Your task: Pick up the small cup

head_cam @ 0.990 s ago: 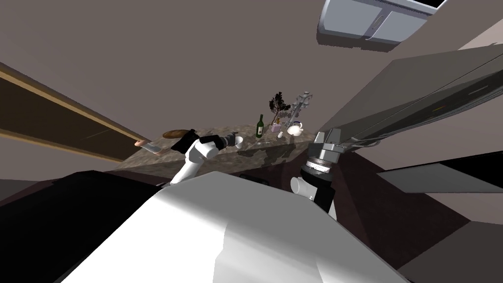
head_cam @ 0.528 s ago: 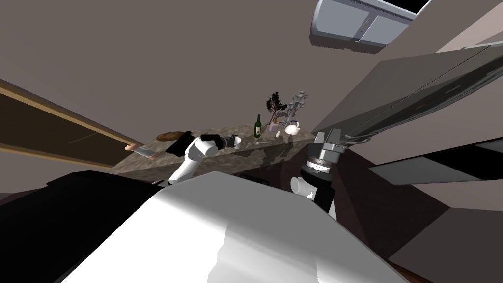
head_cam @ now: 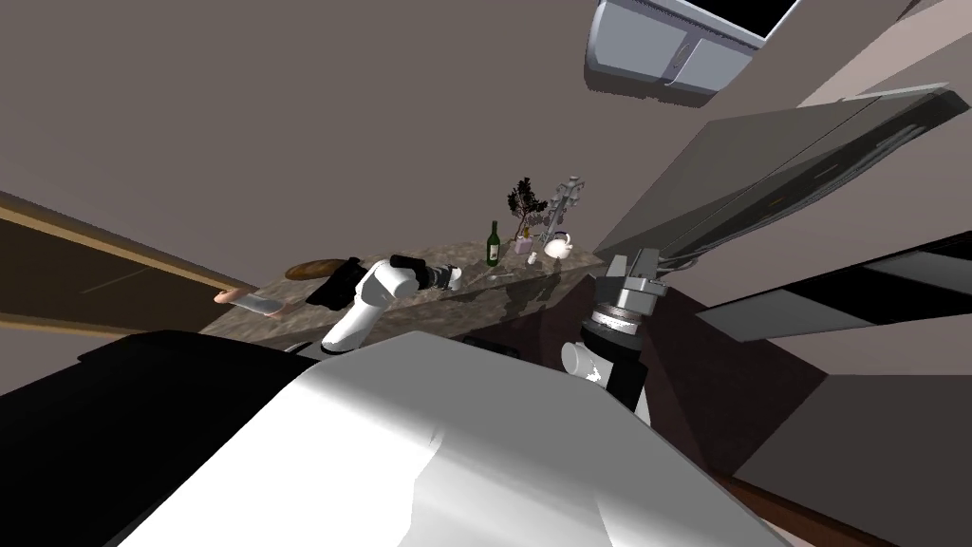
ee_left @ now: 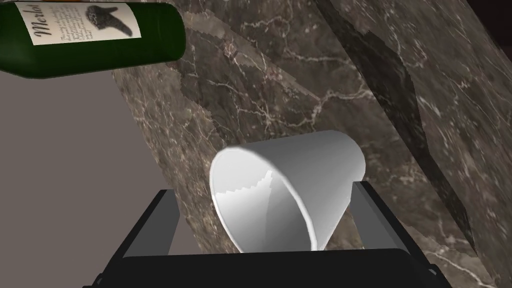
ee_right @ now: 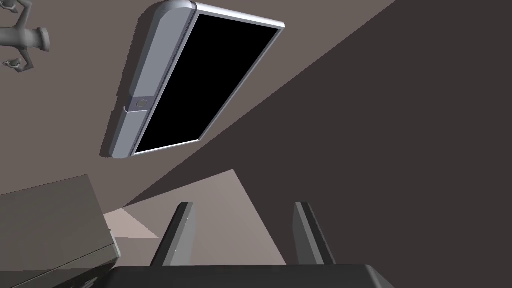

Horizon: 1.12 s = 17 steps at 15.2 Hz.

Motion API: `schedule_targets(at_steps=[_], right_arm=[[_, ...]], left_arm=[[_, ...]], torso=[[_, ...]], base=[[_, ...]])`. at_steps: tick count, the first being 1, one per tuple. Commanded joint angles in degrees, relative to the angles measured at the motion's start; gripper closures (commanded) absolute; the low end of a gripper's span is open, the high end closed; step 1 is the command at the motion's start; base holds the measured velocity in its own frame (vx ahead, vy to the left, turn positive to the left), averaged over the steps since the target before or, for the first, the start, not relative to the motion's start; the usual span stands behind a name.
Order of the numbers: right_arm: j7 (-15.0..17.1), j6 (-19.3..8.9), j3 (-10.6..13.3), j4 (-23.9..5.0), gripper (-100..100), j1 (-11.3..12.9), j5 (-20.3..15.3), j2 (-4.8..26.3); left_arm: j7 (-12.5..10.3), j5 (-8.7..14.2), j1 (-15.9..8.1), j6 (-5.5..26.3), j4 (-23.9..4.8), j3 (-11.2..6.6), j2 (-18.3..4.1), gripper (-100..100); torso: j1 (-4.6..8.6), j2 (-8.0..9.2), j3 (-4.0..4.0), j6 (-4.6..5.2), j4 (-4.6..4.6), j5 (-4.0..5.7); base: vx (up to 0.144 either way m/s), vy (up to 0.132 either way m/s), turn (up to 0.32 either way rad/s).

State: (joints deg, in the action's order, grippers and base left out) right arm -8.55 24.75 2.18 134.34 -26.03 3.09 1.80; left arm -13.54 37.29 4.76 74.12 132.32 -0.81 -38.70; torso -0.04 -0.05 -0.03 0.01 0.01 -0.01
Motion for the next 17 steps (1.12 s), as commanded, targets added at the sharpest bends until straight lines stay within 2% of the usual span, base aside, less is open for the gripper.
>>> schedule_targets(at_steps=[1,2,4,5,7,8,10,11,12,13,15,16,17], right_arm=[[0.0,0.0,0.0,0.0,0,0.0,0.0,0.0],[0.0,0.0,0.0,0.0,0,0.0,0.0,0.0],[0.0,0.0,0.0,0.0,0,0.0,0.0,0.0],[0.0,0.0,0.0,0.0,0,0.0,0.0,0.0],[0.0,0.0,0.0,0.0,0,0.0,0.0,0.0],[0.0,0.0,0.0,0.0,0,0.0,0.0,0.0],[0.0,0.0,0.0,0.0,0,0.0,0.0,0.0],[0.0,0.0,0.0,0.0,0,0.0,0.0,0.0],[0.0,0.0,0.0,0.0,0,0.0,0.0,0.0],[0.0,0.0,0.0,0.0,0,0.0,0.0,0.0],[0.0,0.0,0.0,0.0,0,0.0,0.0,0.0],[0.0,0.0,0.0,0.0,0,-0.01,0.0,0.0],[0.0,0.0,0.0,0.0,0,0.0,0.0,0.0]], left_arm=[[0.07,0.67,-0.47,2.29,-0.55,-0.04,-0.51,-100],[0.05,2.27,-1.18,3.91,-1.26,-0.15,-1.92,-100],[0.05,2.27,-1.18,5.57,-1.26,-0.15,-1.92,-100],[0.04,3.81,-1.85,7.34,-1.98,-0.26,-3.3,-100],[0.04,3.81,-1.85,8.66,-1.98,-0.26,-3.3,-100],[0.04,5.27,-2.48,10.59,-2.68,-0.37,-4.63,-100],[0.04,5.27,-2.48,11.57,-2.68,-0.37,-4.63,-100],[0.05,6.65,-3.06,13.54,-3.36,-0.47,-5.9,-100],[0.05,6.65,-3.06,14.27,-3.36,-0.47,-5.9,-100],[0.07,7.93,-3.61,15.71,-4.0,-0.58,-7.1,-100],[0.07,7.93,-3.61,16.75,-4.0,-0.58,-7.1,-100],[0.09,9.11,-4.11,18.85,-4.61,-0.69,-8.21,-100],[0.09,9.11,-4.11,19.01,-4.61,-0.69,-8.21,-100]], torso=[[0.0,0.0,0.0,0.0,0.0,0.0],[0.0,0.0,0.0,-0.02,0.0,0.0],[-0.01,-0.01,0.0,-0.01,0.0,0.0],[-0.01,0.0,0.0,-0.02,0.0,0.0],[-0.02,-0.01,-0.01,0.0,0.0,0.0],[-0.02,0.0,0.0,-0.03,0.0,-0.01],[-0.03,0.0,0.0,-0.01,0.0,-0.01],[-0.02,0.0,0.0,-0.02,0.0,-0.01],[-0.02,0.0,0.0,0.01,0.0,0.0],[-0.02,-0.01,0.0,-0.01,0.0,0.0],[-0.05,-0.02,-0.01,-0.01,0.0,-0.01],[-0.04,-0.01,-0.01,-0.03,0.0,-0.01],[-0.04,-0.01,0.0,-0.01,0.0,-0.01]], base=[[0.009,0.01,-0.051],[0.012,0.008,-0.128],[0.012,0.014,-0.083],[0.012,0.012,-0.129],[0.011,0.013,-0.097],[0.009,0.013,-0.105],[0.009,0.015,-0.089],[0.011,0.014,-0.155],[0.012,0.018,-0.139],[0.012,0.022,-0.135],[0.012,0.021,-0.067],[0.011,0.018,-0.096],[0.011,0.021,-0.116]])
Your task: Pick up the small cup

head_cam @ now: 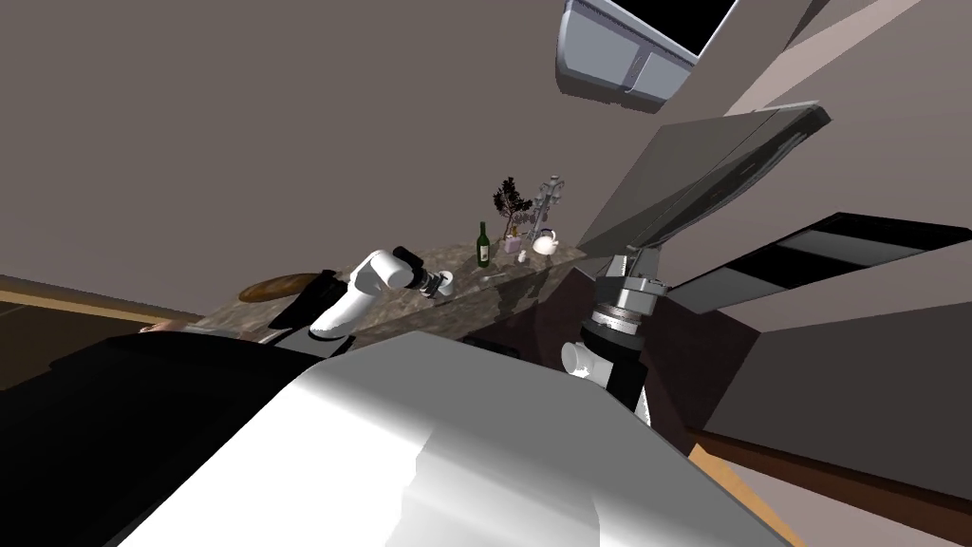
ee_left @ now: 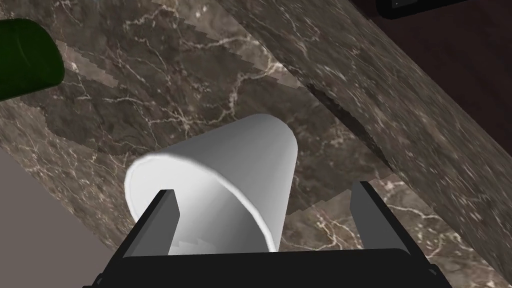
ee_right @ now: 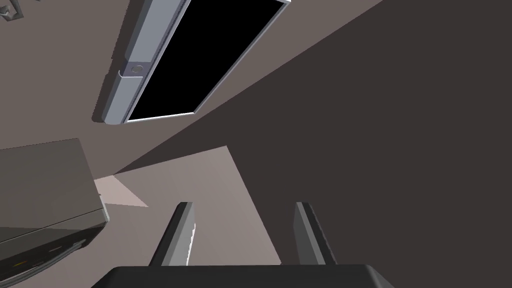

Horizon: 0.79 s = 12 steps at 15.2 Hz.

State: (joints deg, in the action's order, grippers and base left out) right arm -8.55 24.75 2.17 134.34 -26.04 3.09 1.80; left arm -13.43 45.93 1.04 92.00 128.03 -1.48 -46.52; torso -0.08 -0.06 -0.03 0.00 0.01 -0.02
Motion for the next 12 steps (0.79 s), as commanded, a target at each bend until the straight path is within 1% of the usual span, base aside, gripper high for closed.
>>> schedule_targets(at_steps=[1,2,3,4,6,8,9,10,12], right_arm=[[0.0,0.0,0.0,0.0,0,0.0,0.0,0.0],[0.0,0.0,0.0,0.0,0,0.0,0.0,0.0],[0.0,0.0,0.0,0.0,0,0.0,0.0,0.0],[0.0,0.0,0.0,0.0,0,0.0,0.0,0.0],[0.0,0.0,0.0,0.0,0,0.0,0.0,0.0],[0.0,0.0,0.0,0.0,0,0.0,0.0,0.0],[0.0,0.0,0.0,0.0,0,0.0,0.0,0.0],[0.0,0.0,0.0,0.0,0,-0.01,0.0,0.0],[0.0,0.0,0.0,0.0,0,0.0,0.0,0.0]], left_arm=[[-0.01,1.53,-0.85,2.86,-0.87,-0.12,-1.42,-100],[-0.01,1.53,-0.85,3.15,-0.87,-0.12,-1.42,-100],[0.02,2.46,-1.25,4.92,-1.37,-0.23,-2.36,-100],[0.02,2.46,-1.25,4.92,-1.37,-0.23,-2.36,-100],[0.06,3.92,-1.88,7.63,-2.16,-0.44,-3.89,-100],[0.09,4.75,-2.26,9.16,-2.63,-0.58,-4.88,-100],[-0.02,4.47,-1.98,8.25,-2.1,-0.75,-4.4,-100],[0.84,3.37,-1.75,7.06,-3.84,-0.13,-4.04,-100],[1.46,2.44,-1.55,5.9,-5.1,0.38,-3.67,-100]], torso=[[0.0,0.0,0.0,0.0,0.0,0.0],[-0.01,-0.02,-0.01,0.02,0.0,0.0],[-0.02,-0.02,-0.01,0.0,0.0,-0.01],[-0.03,-0.01,-0.01,0.0,0.0,-0.01],[-0.03,-0.01,-0.01,0.0,0.0,-0.01],[-0.06,-0.03,-0.02,0.01,0.01,-0.01],[-0.09,-0.05,-0.02,-0.01,0.01,-0.02],[-0.07,-0.04,-0.02,-0.02,0.01,-0.02],[0.07,0.05,0.03,-0.01,-0.01,0.0]], base=[[0.014,0.025,-0.142],[0.014,0.029,-0.12],[0.012,0.03,-0.118],[0.011,0.029,-0.1],[0.015,0.03,-0.134],[0.02,0.044,-0.136],[0.016,0.033,-0.034],[-0.004,0.008,-0.062],[-0.023,-0.01,-0.053]])
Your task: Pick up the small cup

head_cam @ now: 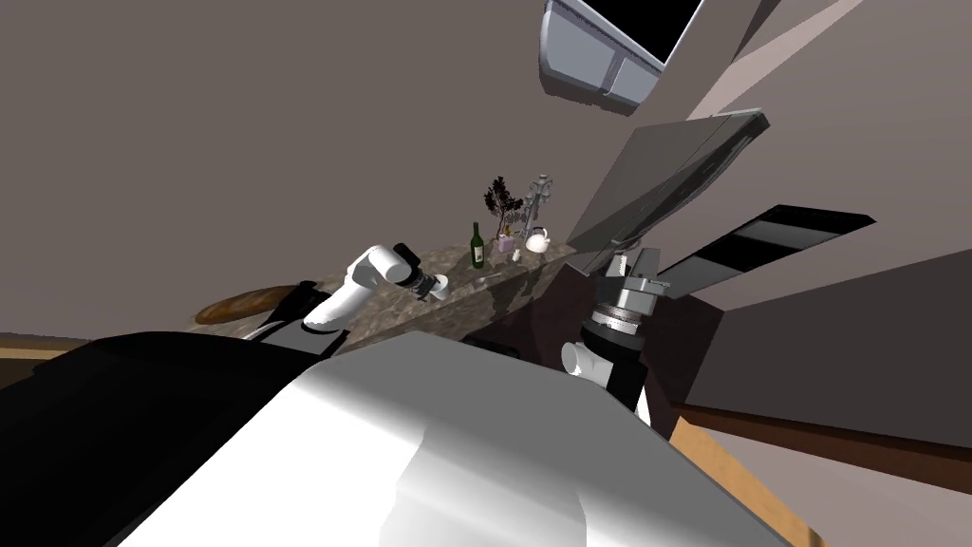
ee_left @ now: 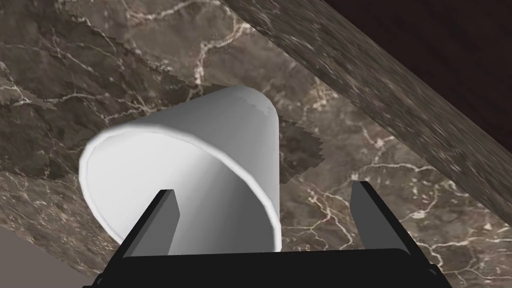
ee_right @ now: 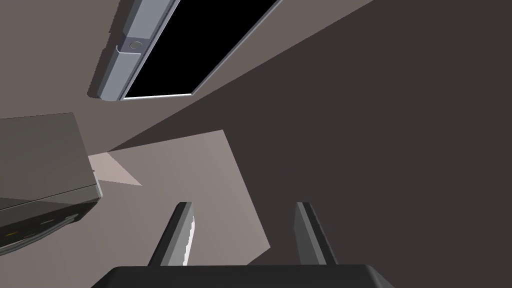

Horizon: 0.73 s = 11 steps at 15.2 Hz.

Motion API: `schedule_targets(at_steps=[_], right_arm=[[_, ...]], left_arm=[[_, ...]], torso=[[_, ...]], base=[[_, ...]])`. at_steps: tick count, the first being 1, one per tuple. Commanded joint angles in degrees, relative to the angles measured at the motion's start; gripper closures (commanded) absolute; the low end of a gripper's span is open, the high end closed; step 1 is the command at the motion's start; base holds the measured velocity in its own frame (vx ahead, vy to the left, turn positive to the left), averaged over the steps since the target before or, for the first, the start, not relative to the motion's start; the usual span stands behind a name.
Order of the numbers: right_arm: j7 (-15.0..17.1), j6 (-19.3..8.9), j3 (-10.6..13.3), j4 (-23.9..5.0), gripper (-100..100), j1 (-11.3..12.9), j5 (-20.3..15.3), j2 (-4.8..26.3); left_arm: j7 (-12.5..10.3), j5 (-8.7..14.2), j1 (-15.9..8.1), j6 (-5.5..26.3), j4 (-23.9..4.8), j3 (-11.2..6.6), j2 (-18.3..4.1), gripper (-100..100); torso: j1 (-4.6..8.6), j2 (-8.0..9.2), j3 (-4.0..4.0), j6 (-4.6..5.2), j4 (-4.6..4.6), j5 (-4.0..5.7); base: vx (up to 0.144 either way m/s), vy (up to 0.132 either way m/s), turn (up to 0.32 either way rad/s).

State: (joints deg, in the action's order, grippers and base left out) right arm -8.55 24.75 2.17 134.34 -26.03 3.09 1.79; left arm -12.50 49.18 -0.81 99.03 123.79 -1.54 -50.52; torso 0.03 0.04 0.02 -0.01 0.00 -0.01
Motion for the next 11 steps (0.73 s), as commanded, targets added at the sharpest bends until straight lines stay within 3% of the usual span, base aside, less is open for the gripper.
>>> schedule_targets(at_steps=[1,2,3,7,8,10,11], right_arm=[[0.0,0.0,0.0,0.0,0,0.0,0.0,0.0],[0.0,0.0,0.0,0.0,0,0.0,0.0,0.0],[0.0,0.0,0.0,0.0,0,0.0,0.0,0.0],[0.0,0.0,0.0,0.0,0,0.0,0.0,0.0],[0.0,0.0,0.0,0.0,0,0.0,0.0,0.0],[0.0,0.0,-0.01,0.0,0,-0.01,0.0,0.0],[0.0,0.0,0.0,0.0,0,-0.01,0.0,0.0]], left_arm=[[0.94,-1.43,0.43,-1.9,-1.69,0.79,0.57,-100],[0.49,-0.61,0.28,-0.86,-0.86,0.29,0.22,-100],[0.7,-0.76,0.36,-1.22,-1.08,0.34,0.27,100],[0.66,-0.7,0.4,-1.18,-1.11,0.35,0.3,100],[-0.29,0.43,0.04,0.41,0.81,-0.24,-0.17,100],[-0.9,1.36,-0.16,1.57,2.07,-0.76,-0.54,100],[-0.26,0.95,-0.09,0.7,0.95,-0.59,-0.43,100]], torso=[[0.0,0.0,0.0,0.0,0.0,0.0],[0.03,0.02,0.01,0.0,-0.01,0.01],[0.03,0.02,0.02,-0.01,-0.01,0.02],[0.01,-0.06,-0.02,0.03,-0.02,0.03],[0.01,-0.06,-0.01,0.03,-0.03,0.03],[-0.02,-0.08,0.0,0.01,-0.06,0.05],[-0.04,-0.09,0.0,0.02,-0.07,0.04]], base=[[-0.026,-0.018,-0.067],[-0.015,-0.011,-0.027],[-0.005,-0.003,0.001],[-0.001,0.0,0.003],[0.012,0.008,0.058],[0.026,0.014,0.085],[0.018,0.009,0.03]])
